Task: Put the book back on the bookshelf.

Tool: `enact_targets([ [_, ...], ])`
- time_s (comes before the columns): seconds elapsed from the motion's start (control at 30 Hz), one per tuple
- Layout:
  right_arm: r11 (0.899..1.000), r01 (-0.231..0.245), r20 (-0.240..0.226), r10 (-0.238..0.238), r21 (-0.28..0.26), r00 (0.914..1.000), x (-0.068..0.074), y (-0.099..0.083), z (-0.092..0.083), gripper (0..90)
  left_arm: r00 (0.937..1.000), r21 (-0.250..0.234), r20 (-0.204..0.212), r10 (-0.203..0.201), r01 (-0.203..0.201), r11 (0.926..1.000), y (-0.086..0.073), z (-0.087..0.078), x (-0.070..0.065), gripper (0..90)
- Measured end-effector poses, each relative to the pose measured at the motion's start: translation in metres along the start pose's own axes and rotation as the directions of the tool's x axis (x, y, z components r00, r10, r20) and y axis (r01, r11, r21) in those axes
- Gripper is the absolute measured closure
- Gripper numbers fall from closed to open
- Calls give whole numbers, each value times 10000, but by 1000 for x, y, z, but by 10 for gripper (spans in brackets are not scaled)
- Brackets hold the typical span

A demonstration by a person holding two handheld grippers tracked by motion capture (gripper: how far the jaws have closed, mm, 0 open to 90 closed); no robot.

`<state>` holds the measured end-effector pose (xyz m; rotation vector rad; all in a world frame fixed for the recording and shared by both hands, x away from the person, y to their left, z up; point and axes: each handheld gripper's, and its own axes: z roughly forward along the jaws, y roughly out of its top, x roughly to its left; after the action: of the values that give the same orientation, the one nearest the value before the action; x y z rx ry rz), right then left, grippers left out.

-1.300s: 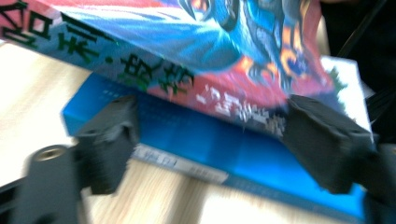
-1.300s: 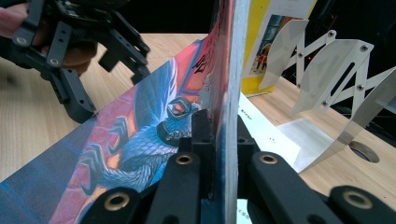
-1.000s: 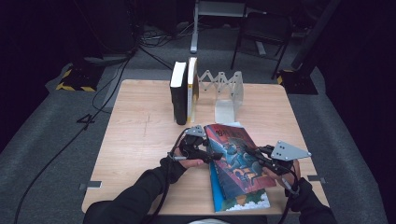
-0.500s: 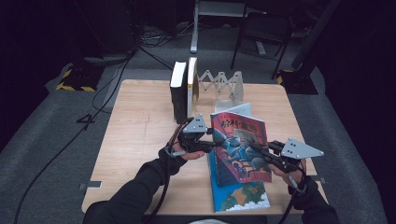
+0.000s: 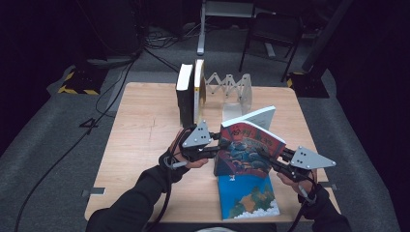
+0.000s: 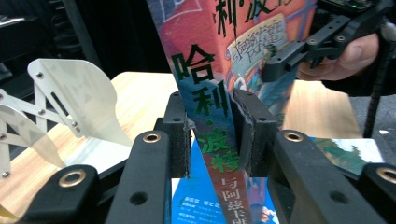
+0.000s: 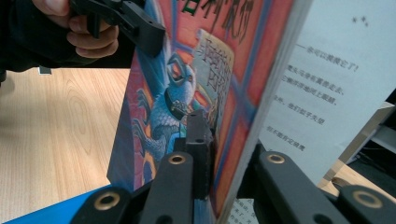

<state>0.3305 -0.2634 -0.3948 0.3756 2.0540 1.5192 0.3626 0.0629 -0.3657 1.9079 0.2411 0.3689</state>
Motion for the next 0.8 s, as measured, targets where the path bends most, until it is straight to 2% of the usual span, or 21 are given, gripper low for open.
enact_targets([
  [0.13,9999,-60,386,64,-114,9992,0,-2,-7,666,9996,-49,135,259,-258,9997,0,-3,-7,702],
  [0.27,9997,-213,988,227,-148,9948,-3,-6,-17,575,9998,-258,189,-48,53,9997,-4,-3,-8,708],
  [0.3,9995,-311,1247,316,-58,9917,-4,-8,-19,517,9997,-318,215,-94,101,9994,-5,-3,-8,710],
  [0.33,9988,-483,1283,473,43,9906,-7,-9,-19,465,9996,-343,248,-159,168,9993,-6,-3,-8,711],
  [0.37,9978,-614,1241,579,250,9906,-9,-11,-19,423,9992,-413,325,-227,240,9989,-8,-3,-8,712],
  [0.4,9978,-614,1241,579,250,9906,-9,-11,-19,423,9992,-413,325,-227,240,9989,-8,-3,-8,714],
  [0.47,9955,-801,1225,735,500,9897,-11,-16,-16,386,9971,-539,497,-579,605,9967,-13,-1,-7,715],
  [0.53,9923,-994,1132,907,735,9894,-13,-22,-10,373,9975,-335,410,-568,581,9977,-20,2,-9,712],
  [0.67,9859,-1213,844,1119,1154,9901,-12,-33,1,362,9954,-227,638,-720,736,9970,-29,6,-12,717],
  [0.8,9849,-1223,668,1148,1224,9911,-12,-37,5,358,9953,41,677,-694,693,9976,-36,10,-17,717],
])
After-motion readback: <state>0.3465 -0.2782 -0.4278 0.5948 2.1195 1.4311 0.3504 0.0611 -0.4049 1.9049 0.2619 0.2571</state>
